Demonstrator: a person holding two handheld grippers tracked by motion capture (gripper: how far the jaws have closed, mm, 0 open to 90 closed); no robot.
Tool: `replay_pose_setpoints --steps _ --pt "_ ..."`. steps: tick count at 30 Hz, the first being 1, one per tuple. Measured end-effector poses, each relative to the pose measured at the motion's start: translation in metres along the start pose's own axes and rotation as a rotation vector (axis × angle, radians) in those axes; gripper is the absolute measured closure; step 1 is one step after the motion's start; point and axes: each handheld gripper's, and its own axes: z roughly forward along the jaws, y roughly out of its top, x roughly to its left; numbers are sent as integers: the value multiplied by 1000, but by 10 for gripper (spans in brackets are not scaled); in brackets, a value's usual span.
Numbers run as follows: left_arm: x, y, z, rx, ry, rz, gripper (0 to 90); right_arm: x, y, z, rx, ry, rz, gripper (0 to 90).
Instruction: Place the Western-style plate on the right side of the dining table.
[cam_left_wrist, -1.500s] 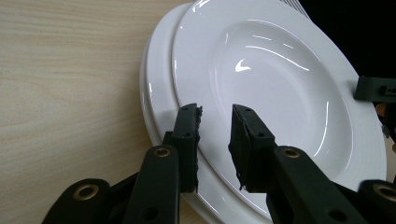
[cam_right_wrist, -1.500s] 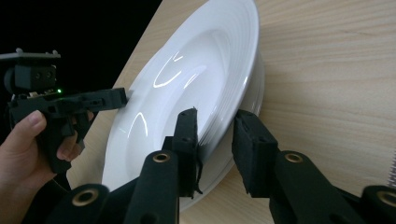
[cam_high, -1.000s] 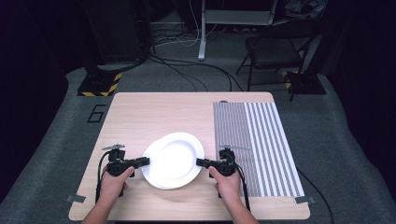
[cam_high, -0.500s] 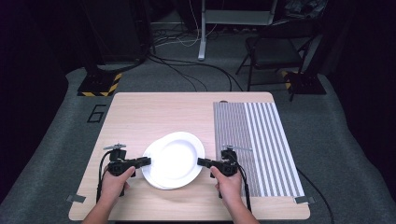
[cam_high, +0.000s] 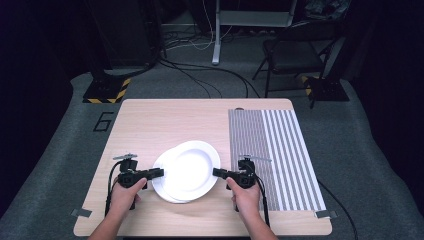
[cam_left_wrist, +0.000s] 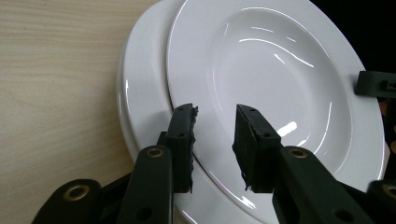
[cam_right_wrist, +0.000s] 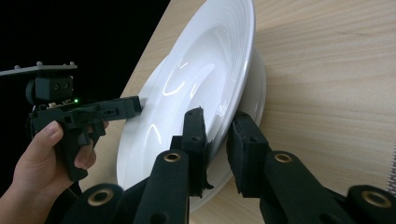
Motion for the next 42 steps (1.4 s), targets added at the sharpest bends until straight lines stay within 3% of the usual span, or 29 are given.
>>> replay_pose_setpoints --steps 10,18,24,42 --pt "-2 0 4 4 -11 -2 681 -1 5 -1 -10 -13 -11 778" --pt "-1 0 2 2 4 -7 665 -2 13 -2 -8 -22 -12 786" --pt "-2 1 3 -1 -13 -42 598 -3 16 -1 -6 -28 -15 789" --pt "-5 3 6 8 -4 -37 575 -6 12 -2 -33 -22 -9 780"
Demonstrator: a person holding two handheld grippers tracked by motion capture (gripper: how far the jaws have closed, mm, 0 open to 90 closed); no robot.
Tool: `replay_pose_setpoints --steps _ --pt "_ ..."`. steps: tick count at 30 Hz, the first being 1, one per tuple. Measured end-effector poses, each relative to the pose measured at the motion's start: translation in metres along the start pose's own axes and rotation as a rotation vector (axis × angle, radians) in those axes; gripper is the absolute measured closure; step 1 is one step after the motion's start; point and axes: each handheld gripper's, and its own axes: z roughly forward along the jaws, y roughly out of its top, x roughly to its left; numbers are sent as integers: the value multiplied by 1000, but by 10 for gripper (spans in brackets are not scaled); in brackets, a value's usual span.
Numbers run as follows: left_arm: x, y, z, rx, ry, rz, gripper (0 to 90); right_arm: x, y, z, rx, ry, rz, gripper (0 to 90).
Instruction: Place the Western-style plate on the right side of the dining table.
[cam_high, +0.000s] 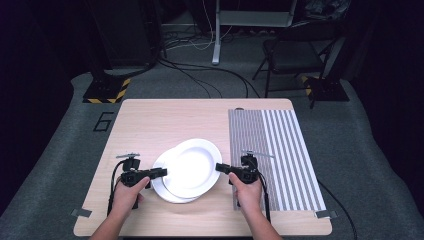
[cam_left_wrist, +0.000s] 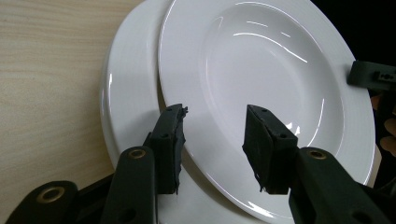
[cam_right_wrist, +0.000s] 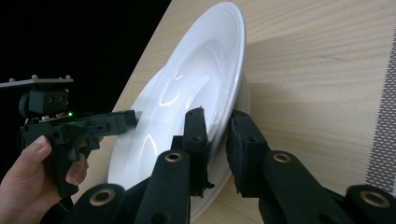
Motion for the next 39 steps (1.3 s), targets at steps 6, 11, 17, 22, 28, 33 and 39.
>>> replay_pose_setpoints --steps 6,11,17,22,28,33,39 --pt "1 2 -3 0 13 -6 571 -2 -1 0 -5 10 9 779" --pt "0 2 -2 -4 14 -10 563 -3 -2 -1 -7 10 13 779" --pt "-1 3 -1 -3 16 -8 539 -7 -4 -1 -17 28 36 780" --pt "-1 3 2 -1 5 -17 537 -10 -5 -1 -26 38 48 780" --pt "1 3 4 -12 -6 -32 537 -11 -6 -1 -29 42 51 778" --pt "1 4 5 -14 -7 -40 538 -13 -7 -1 -31 48 58 777" --pt "1 3 12 -7 -17 -53 548 -15 -7 -1 -32 53 66 776"
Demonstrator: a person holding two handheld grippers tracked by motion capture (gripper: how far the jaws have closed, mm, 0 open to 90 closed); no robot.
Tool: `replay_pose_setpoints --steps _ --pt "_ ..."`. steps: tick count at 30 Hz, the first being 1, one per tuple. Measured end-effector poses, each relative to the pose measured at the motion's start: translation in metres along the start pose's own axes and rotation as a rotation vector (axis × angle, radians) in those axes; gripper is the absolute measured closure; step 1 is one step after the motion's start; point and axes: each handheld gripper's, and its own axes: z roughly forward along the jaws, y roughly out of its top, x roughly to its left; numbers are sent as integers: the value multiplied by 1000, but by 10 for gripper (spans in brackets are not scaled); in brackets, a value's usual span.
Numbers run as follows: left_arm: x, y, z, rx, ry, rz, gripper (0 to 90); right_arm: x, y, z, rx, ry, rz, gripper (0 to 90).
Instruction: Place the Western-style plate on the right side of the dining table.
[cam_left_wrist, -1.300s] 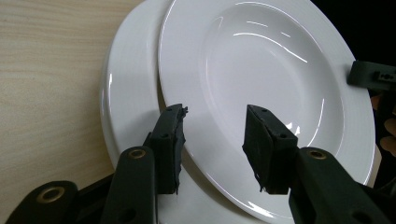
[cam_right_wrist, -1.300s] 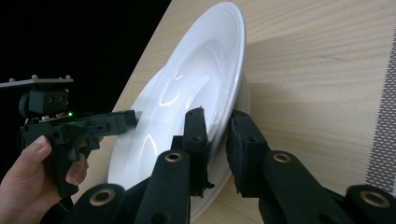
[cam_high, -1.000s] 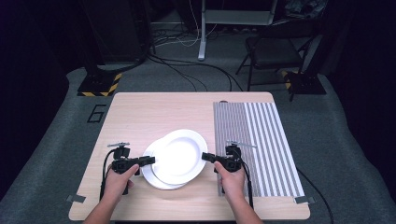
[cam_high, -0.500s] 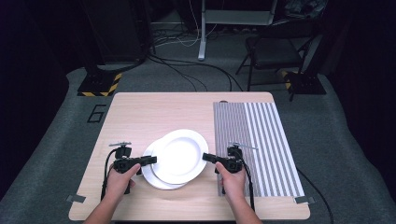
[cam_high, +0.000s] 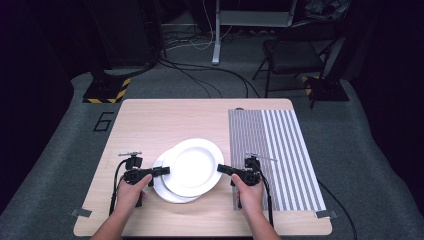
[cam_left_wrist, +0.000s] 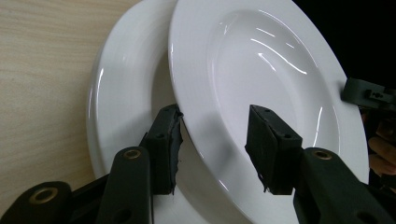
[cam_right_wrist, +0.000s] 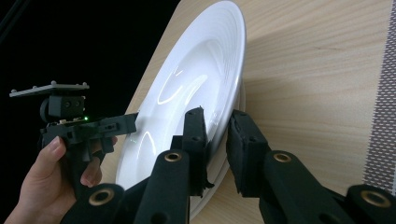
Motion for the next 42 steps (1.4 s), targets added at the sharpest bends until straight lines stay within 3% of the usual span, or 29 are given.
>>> replay_pose_setpoints --steps 9,14,22,34,42 --pt "2 0 2 9 -1 1 619 -2 -1 0 -6 11 2 775" --pt "4 -2 1 -8 -22 -32 644 -1 -1 0 -7 4 3 771" --pt "3 -2 -2 -3 -28 -26 652 4 -3 -2 19 -22 -26 747" --pt "-2 -3 -6 -7 -31 -11 655 11 -8 -5 77 -32 0 709" --pt "-8 -3 -9 -10 -29 -2 654 14 -10 -6 66 -70 -19 717"
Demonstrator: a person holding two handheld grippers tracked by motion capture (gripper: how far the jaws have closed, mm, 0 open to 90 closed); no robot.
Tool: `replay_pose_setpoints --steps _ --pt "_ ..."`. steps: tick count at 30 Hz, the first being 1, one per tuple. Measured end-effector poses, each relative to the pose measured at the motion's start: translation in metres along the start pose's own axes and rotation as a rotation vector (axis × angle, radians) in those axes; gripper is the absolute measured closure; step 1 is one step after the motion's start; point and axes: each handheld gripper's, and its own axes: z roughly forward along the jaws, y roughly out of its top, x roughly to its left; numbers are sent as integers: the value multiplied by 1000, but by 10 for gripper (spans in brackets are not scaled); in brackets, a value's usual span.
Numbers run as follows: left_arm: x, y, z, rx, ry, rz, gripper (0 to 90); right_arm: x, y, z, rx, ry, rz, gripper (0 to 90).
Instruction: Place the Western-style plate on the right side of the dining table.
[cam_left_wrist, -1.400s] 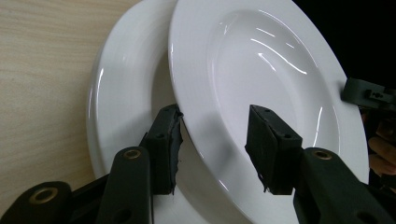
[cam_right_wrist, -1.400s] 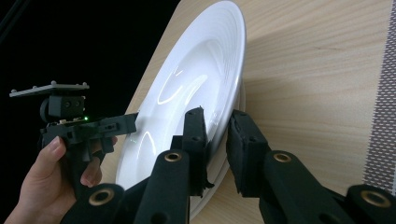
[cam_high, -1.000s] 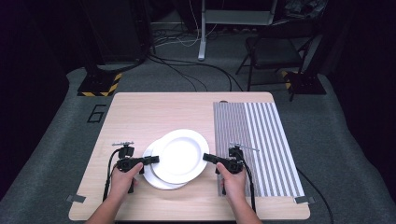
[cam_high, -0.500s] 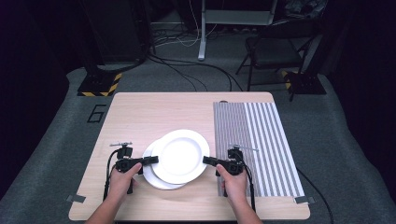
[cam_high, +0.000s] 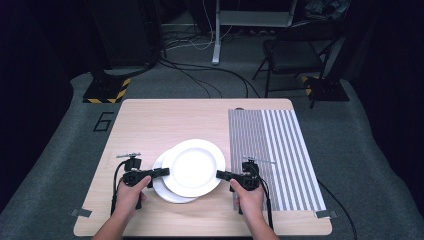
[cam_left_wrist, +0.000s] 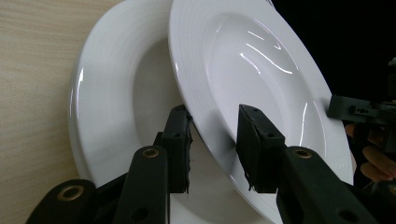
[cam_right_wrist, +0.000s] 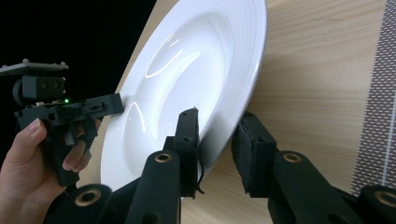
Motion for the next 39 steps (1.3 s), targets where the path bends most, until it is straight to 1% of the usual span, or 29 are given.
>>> replay_pose_setpoints --steps 7,8,10,12,15,16,19,31,39 --pt "-3 0 0 1 5 -2 652 2 0 -2 -3 -7 -6 711" --pt "-3 0 0 0 2 -3 652 1 0 -2 -4 -9 -13 709" --pt "-5 1 -1 -2 0 -1 651 1 0 -2 -8 -6 -12 706" --pt "-6 1 -2 -5 4 4 651 2 1 -3 -9 -5 -4 706" --pt "-9 3 -3 -8 8 21 652 3 2 -4 -14 -11 -18 706" --pt "-10 3 -3 -13 8 21 653 4 2 -5 -13 -14 -18 705" --pt "-13 5 -5 -15 6 26 652 5 4 -6 -18 -9 -27 703" --pt "-19 9 -10 -31 7 32 648 10 8 -10 -30 1 -30 698" --pt "-24 14 -9 -40 5 39 646 12 11 -14 -43 9 -33 695"
